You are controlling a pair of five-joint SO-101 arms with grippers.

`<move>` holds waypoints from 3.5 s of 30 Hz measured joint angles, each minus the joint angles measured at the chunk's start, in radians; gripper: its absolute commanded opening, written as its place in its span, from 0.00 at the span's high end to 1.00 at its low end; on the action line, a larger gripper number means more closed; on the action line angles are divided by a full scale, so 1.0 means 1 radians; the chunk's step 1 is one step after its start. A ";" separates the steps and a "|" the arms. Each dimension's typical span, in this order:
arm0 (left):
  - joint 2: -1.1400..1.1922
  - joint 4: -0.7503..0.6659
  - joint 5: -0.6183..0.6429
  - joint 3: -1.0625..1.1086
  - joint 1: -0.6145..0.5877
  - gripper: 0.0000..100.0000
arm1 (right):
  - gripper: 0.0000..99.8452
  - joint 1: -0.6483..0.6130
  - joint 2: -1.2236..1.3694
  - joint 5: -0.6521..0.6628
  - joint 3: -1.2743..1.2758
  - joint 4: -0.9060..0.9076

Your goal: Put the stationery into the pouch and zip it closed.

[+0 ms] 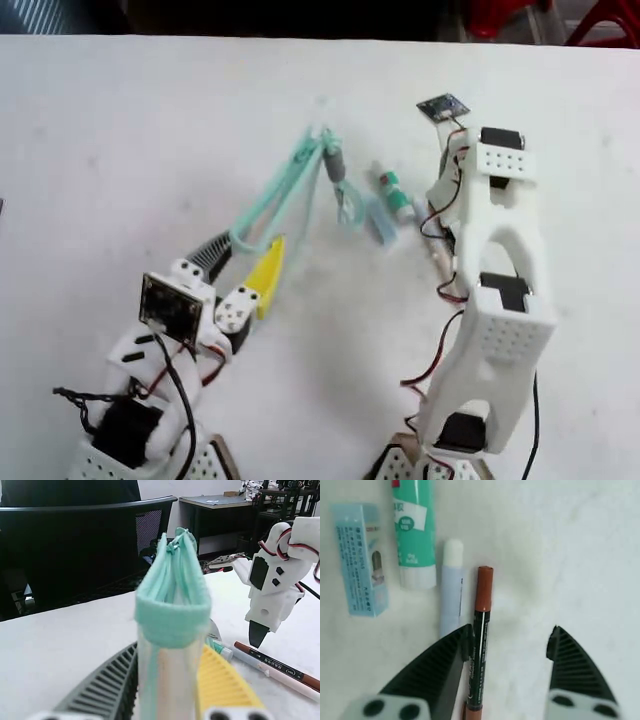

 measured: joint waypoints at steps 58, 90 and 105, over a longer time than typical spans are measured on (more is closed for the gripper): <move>0.000 0.000 0.000 0.000 0.000 0.84 | 0.98 -0.669 -1.267 -0.219 -0.002 0.031; 0.000 0.000 0.000 0.000 0.000 0.84 | 0.98 -0.896 -1.361 -0.373 0.542 -0.462; 0.000 0.000 0.000 0.000 0.000 0.84 | 0.75 -0.784 -1.395 -0.373 0.583 -0.463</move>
